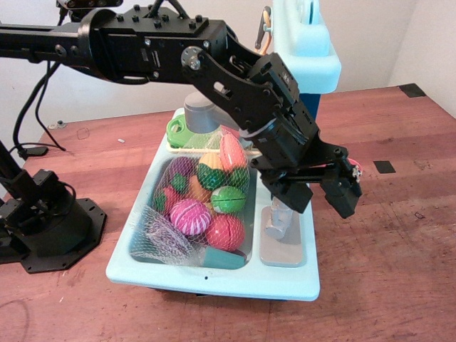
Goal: Turn lever vertical to front
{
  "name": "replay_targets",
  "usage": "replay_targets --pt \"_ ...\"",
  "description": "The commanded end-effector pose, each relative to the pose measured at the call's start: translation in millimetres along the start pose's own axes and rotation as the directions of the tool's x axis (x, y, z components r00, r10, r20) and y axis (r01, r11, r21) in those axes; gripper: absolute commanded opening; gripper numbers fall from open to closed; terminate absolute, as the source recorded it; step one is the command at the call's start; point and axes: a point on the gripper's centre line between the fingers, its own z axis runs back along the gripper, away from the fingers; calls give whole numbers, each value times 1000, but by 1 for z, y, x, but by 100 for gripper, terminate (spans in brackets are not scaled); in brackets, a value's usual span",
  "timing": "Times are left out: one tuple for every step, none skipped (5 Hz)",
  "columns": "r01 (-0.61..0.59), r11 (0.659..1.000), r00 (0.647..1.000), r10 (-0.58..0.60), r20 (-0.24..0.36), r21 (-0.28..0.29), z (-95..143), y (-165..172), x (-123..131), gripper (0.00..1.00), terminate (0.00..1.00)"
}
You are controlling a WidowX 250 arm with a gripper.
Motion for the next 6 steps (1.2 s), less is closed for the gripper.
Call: replay_targets --pt "0 1000 1000 0 0 0 0 0 0 100 0" --pt "14 1000 1000 -14 5 12 -10 -6 -1 100 0" --pt "15 1000 1000 -15 -19 12 -18 -3 -5 100 0" --pt "18 1000 999 -18 -26 5 -22 0 -8 100 0" --pt "5 1000 1000 -6 -14 -10 -23 8 -11 100 0" --pt "-13 1000 1000 13 -6 -6 -15 21 -18 100 0"
